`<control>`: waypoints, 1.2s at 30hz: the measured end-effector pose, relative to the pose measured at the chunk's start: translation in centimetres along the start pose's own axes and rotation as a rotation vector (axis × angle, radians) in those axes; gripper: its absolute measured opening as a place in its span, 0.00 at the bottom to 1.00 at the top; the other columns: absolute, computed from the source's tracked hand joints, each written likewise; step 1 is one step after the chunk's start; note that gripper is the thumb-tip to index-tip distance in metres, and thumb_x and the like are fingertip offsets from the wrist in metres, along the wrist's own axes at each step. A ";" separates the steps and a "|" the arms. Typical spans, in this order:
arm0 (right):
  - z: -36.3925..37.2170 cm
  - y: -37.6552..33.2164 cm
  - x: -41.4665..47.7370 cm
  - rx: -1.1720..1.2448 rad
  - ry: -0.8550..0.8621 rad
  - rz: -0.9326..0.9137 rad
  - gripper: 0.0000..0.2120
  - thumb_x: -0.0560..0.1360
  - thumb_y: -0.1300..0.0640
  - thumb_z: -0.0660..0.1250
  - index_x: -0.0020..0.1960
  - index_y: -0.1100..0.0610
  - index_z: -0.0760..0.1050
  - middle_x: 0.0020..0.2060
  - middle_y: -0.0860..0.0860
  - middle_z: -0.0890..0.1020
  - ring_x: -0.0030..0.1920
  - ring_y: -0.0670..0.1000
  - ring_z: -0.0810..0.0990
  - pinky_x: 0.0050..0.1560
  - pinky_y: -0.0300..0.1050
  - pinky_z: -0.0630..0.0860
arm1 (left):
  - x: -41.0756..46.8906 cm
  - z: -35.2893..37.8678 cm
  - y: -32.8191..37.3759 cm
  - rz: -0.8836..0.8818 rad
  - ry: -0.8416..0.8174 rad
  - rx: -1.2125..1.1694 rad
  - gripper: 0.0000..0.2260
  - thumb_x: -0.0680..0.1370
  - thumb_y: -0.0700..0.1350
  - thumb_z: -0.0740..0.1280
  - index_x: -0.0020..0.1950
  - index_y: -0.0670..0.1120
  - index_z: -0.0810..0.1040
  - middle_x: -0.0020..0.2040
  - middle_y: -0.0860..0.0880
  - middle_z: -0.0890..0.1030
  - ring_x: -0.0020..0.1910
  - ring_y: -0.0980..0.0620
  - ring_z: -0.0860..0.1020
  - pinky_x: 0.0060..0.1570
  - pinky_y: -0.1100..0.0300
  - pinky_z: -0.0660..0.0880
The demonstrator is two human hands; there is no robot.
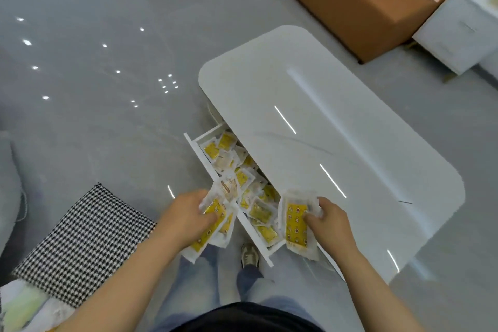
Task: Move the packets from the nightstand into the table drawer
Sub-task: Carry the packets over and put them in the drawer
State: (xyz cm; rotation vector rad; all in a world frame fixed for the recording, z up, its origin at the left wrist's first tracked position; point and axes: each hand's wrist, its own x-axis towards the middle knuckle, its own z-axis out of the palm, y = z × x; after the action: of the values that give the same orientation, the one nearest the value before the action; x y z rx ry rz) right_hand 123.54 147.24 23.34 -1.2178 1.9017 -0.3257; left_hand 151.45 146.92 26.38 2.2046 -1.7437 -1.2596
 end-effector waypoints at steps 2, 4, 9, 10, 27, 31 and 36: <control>0.4 -0.3 0.1 0.031 0.045 0.067 0.11 0.74 0.64 0.64 0.56 0.58 0.76 0.47 0.52 0.79 0.43 0.50 0.75 0.36 0.37 0.68 | 2.6 -0.6 0.1 0.023 -0.061 0.019 0.09 0.72 0.49 0.70 0.51 0.56 0.75 0.44 0.54 0.77 0.44 0.52 0.77 0.40 0.60 0.73; 1.0 -0.8 0.0 0.078 0.092 0.139 0.12 0.74 0.65 0.64 0.56 0.58 0.75 0.46 0.51 0.78 0.44 0.50 0.74 0.39 0.40 0.68 | 5.2 -1.2 0.1 0.034 -0.139 0.034 0.09 0.71 0.48 0.70 0.50 0.56 0.75 0.43 0.55 0.78 0.42 0.54 0.77 0.36 0.62 0.71; 2.6 -1.3 -0.2 0.202 0.247 0.309 0.11 0.73 0.64 0.65 0.55 0.57 0.76 0.44 0.50 0.78 0.45 0.53 0.77 0.41 0.42 0.69 | 11.1 -2.3 0.2 0.101 -0.330 0.173 0.09 0.70 0.49 0.71 0.50 0.54 0.78 0.45 0.53 0.80 0.43 0.53 0.78 0.36 0.62 0.70; 3.1 -1.3 -0.3 0.227 0.269 0.335 0.09 0.73 0.64 0.65 0.53 0.55 0.76 0.43 0.50 0.78 0.45 0.52 0.77 0.38 0.42 0.69 | 12.2 -2.4 0.4 0.122 -0.362 0.212 0.08 0.70 0.49 0.71 0.49 0.54 0.78 0.44 0.53 0.80 0.42 0.53 0.78 0.36 0.61 0.70; 9.4 2.6 0.3 0.377 0.362 0.588 0.10 0.74 0.64 0.64 0.53 0.56 0.77 0.40 0.48 0.80 0.38 0.44 0.77 0.32 0.30 0.66 | 23.5 7.9 1.6 0.112 -0.536 0.438 0.09 0.74 0.47 0.69 0.51 0.45 0.75 0.48 0.45 0.78 0.44 0.47 0.75 0.43 0.57 0.71; 11.4 5.1 1.5 0.393 0.345 0.617 0.10 0.74 0.63 0.64 0.53 0.55 0.77 0.44 0.50 0.82 0.39 0.41 0.77 0.33 0.29 0.67 | 25.9 11.5 0.4 0.047 -0.556 0.453 0.16 0.74 0.47 0.69 0.59 0.41 0.75 0.53 0.42 0.79 0.48 0.44 0.77 0.45 0.56 0.74; 14.4 8.1 3.8 0.404 0.324 0.622 0.08 0.76 0.61 0.65 0.54 0.54 0.77 0.46 0.50 0.82 0.40 0.40 0.77 0.33 0.30 0.68 | 28.1 15.7 -1.7 0.048 -0.574 0.523 0.19 0.75 0.49 0.68 0.61 0.40 0.74 0.57 0.42 0.79 0.54 0.43 0.77 0.46 0.57 0.72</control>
State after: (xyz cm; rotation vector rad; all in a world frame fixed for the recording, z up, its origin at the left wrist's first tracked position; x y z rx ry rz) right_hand 128.71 151.06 7.61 -0.2897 2.2370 -0.5529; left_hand 143.77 130.69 -0.34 2.1368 -2.5742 -1.7084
